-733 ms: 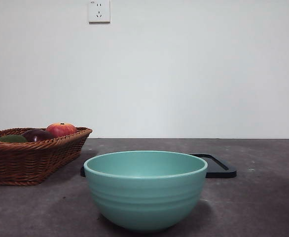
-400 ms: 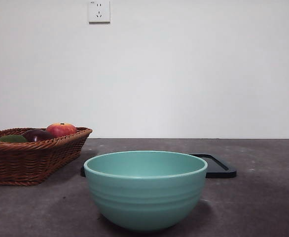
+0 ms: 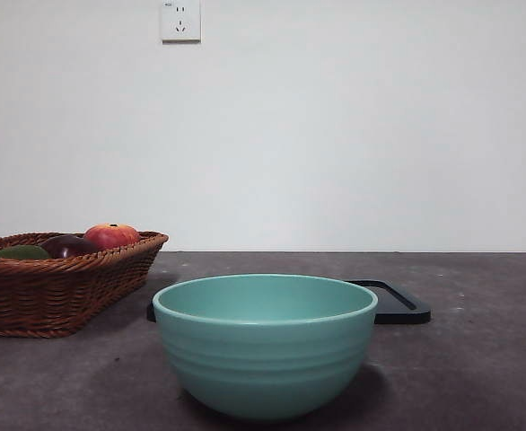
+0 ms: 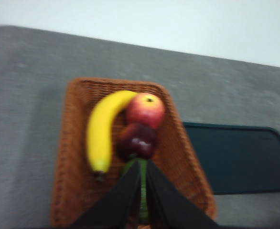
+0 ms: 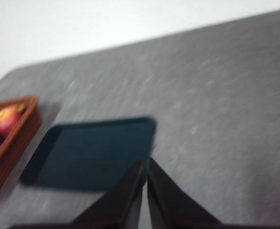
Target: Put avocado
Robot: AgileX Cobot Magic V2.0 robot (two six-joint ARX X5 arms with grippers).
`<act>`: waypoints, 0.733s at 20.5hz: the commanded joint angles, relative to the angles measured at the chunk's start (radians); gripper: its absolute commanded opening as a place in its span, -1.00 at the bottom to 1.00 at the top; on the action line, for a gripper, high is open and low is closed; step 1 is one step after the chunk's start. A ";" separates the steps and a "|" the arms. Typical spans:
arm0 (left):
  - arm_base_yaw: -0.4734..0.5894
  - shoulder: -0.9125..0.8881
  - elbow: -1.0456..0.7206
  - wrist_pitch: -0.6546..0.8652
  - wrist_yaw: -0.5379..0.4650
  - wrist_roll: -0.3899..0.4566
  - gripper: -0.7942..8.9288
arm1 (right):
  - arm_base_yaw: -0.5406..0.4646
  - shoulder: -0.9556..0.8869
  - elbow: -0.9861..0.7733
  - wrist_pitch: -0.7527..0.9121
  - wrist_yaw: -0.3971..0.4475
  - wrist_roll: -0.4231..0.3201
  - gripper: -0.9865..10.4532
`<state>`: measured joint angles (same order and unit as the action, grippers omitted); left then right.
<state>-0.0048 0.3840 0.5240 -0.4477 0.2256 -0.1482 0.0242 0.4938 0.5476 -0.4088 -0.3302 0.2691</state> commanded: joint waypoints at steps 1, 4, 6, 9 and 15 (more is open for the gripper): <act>-0.003 0.079 0.073 0.000 0.080 -0.003 -0.80 | 0.033 0.079 0.080 -0.068 -0.011 -0.078 -0.81; -0.003 0.175 0.144 -0.030 0.175 -0.002 -0.80 | 0.076 0.166 0.163 -0.147 -0.011 -0.122 -0.81; -0.003 0.245 0.188 -0.055 0.236 0.002 -0.80 | 0.107 0.217 0.214 -0.177 -0.032 -0.154 -0.81; -0.003 0.364 0.267 -0.099 0.353 0.006 -0.80 | 0.166 0.296 0.296 -0.177 -0.172 -0.192 -0.81; -0.017 0.483 0.446 -0.288 0.412 0.143 -0.80 | 0.223 0.341 0.401 -0.192 -0.217 -0.193 -0.81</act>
<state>-0.0208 0.8600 0.9482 -0.7361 0.6304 -0.0570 0.2432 0.8314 0.9302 -0.6033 -0.5442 0.0879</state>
